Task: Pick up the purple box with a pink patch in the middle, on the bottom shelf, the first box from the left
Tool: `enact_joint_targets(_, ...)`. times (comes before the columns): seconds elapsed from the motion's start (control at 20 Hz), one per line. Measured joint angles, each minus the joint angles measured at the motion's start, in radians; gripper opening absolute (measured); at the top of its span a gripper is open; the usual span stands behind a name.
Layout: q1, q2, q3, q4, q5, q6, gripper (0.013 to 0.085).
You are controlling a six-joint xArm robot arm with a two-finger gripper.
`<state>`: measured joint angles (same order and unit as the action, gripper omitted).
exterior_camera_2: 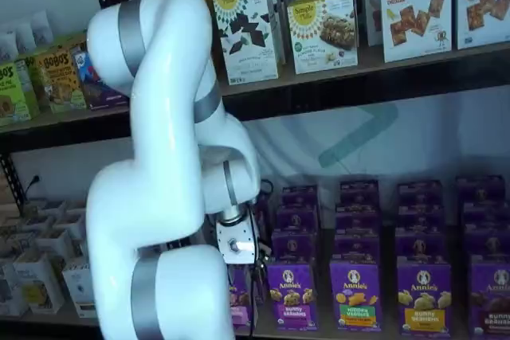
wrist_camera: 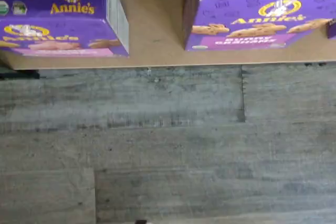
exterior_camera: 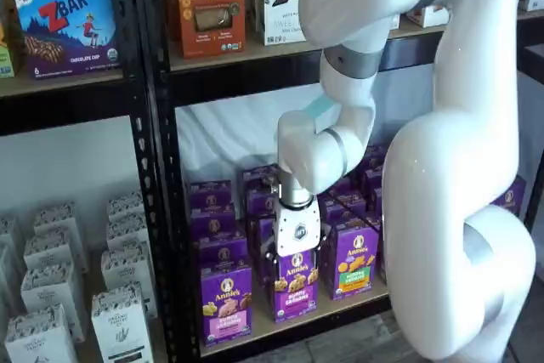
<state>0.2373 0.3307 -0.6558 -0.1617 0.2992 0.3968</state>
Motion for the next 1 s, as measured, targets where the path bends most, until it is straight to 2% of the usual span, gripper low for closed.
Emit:
enact_joint_targets(0.25,-0.008,0.072,-0.083,-0.035,0.014,0.025,0.085)
enact_joint_targets(0.35,-0.011,0.099,-0.115,-0.033,0.014,0.02,0.085)
enact_joint_targets(0.75,-0.006,0.213,-0.268,0.041,0.06,-0.047,0.085)
enact_joint_targets(1.0,-0.001,0.252,-0.321,0.089,0.055,-0.088,0.085)
